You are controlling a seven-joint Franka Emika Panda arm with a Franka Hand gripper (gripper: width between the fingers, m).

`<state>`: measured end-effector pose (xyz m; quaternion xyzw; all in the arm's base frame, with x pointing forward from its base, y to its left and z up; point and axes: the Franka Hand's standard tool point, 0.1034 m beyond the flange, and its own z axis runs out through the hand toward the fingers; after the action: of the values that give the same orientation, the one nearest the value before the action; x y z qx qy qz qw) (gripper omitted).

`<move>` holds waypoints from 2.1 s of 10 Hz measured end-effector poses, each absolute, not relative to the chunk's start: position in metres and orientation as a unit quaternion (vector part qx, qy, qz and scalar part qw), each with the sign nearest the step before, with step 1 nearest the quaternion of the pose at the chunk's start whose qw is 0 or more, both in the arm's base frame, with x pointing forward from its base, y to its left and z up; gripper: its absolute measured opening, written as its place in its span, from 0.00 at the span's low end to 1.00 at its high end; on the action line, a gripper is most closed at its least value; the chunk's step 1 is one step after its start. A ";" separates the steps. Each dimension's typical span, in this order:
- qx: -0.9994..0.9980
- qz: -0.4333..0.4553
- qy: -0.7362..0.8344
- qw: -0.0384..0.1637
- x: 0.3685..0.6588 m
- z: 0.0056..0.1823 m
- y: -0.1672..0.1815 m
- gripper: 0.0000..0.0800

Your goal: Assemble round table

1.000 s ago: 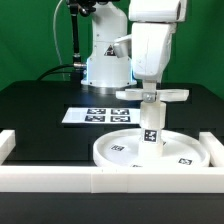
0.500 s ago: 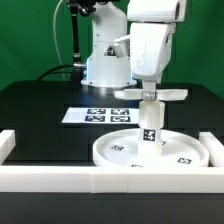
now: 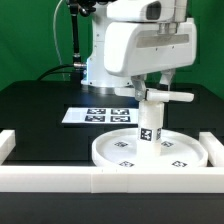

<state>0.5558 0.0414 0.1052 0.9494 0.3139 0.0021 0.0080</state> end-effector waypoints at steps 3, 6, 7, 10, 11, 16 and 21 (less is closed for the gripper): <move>0.991 0.001 0.132 0.002 0.555 0.106 0.045 0.56; 0.999 0.004 0.033 0.002 0.556 0.106 0.045 0.56; 1.000 0.004 0.009 0.001 0.556 0.106 0.046 0.56; 0.995 0.005 -0.097 -0.005 0.556 0.106 0.046 0.56; 0.986 0.008 -0.168 -0.017 0.555 0.105 0.044 0.56; 0.924 0.017 -0.378 -0.061 0.557 0.104 0.042 0.56; 0.853 0.011 -0.517 -0.067 0.557 0.104 0.041 0.56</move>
Offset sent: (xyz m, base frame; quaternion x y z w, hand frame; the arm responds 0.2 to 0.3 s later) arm -0.0048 0.0196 -0.0009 0.0423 -0.0168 0.2280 0.9726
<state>0.5569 0.0410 0.1043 0.8533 -0.5170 0.0111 -0.0669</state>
